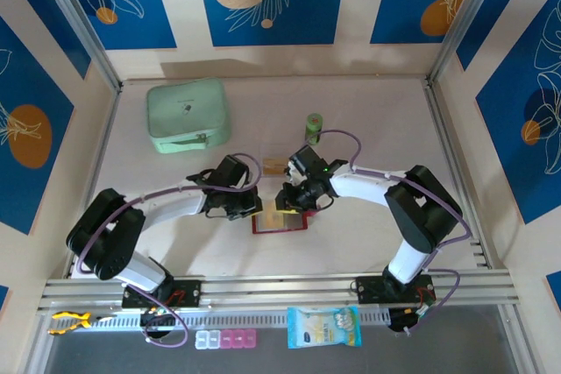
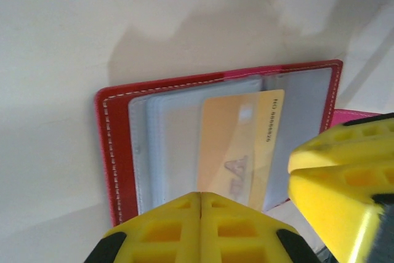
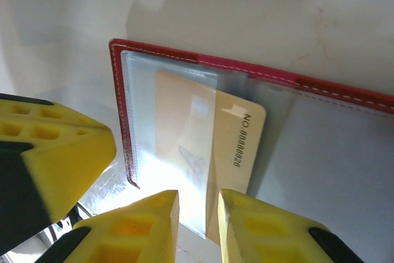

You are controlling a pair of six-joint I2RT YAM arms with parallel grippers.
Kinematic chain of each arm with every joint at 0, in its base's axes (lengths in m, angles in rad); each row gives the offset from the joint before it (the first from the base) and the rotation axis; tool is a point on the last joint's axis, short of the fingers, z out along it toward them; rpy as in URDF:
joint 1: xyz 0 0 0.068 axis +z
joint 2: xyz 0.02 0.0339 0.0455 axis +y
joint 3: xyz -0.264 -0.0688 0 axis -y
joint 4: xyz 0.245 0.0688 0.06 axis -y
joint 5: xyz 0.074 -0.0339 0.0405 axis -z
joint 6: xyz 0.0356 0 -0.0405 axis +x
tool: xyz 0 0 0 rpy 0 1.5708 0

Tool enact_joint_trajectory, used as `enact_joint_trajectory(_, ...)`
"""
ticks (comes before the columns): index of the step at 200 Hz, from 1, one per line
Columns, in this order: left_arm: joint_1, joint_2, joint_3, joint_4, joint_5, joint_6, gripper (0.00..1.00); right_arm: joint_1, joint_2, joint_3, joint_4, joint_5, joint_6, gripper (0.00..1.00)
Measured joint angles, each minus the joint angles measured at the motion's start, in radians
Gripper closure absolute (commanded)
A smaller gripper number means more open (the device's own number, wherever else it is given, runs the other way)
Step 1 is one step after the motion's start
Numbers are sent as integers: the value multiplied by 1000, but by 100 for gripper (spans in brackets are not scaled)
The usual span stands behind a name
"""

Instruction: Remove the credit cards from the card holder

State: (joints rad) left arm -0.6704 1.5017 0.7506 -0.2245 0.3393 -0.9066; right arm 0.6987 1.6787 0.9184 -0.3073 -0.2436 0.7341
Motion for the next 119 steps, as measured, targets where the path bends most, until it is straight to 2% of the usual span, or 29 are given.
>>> enact_joint_trajectory(119,-32,71,6,10,1,0,97,-25,-9,-51,34,-26,11,75)
